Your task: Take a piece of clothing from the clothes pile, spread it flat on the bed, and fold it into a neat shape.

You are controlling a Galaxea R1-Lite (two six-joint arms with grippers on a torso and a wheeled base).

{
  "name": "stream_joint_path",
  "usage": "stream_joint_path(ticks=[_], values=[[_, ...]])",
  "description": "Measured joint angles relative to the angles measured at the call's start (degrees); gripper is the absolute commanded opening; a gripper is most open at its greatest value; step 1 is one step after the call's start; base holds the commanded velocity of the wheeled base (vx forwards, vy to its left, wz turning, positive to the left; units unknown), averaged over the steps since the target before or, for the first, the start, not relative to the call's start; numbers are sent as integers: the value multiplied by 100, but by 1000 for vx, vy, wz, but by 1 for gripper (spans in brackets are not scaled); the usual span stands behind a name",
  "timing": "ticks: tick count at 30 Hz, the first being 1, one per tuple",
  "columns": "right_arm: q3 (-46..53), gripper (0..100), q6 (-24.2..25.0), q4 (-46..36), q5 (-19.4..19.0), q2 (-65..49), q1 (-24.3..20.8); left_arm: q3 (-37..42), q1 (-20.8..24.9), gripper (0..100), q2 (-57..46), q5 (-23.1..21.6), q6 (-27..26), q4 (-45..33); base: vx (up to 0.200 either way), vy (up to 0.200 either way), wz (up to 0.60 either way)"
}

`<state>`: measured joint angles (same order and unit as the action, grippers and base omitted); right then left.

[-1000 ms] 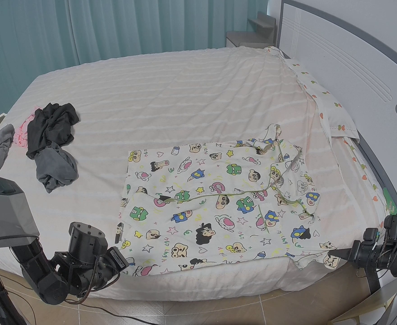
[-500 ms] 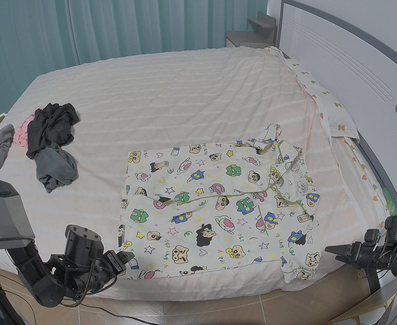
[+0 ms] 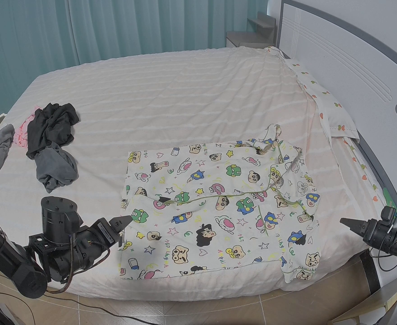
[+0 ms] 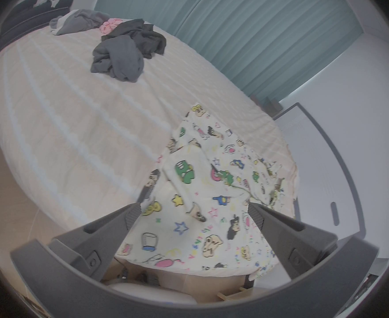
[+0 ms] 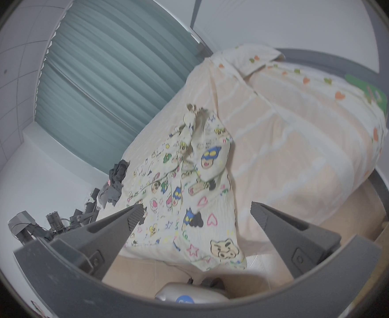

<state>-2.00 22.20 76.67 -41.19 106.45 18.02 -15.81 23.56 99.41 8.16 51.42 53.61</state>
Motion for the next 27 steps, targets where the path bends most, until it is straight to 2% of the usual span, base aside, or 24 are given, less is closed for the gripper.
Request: stream_joint_path(ticks=[4, 13, 17, 21, 24, 27], values=[[-235, 100, 161, 9, 219, -221, -13, -122, 2, 100, -94, -327, -16, 13, 200, 0, 0], [-1007, 100, 1629, -4, 534, -444, -468, -260, 9, 100, -154, -441, -18, 24, 200, 0, 0], [-1453, 100, 2153, -20, 1070, -406, -970, -265, 16, 100, -149, -441, 11, 22, 200, 0, 0], [-2087, 100, 2455, -105, 1807, -271, -1454, -255, 24, 100, -146, -441, 69, 24, 0, 0, 0], [-2649, 100, 2576, -536, 2176, -168, -1769, -244, 24, 100, -145, -441, 105, 26, 0, 0, 0], [-3215, 100, 2673, -1257, 2358, -63, -2069, -234, 30, 100, -138, -444, 135, 26, 0, 0, 0]])
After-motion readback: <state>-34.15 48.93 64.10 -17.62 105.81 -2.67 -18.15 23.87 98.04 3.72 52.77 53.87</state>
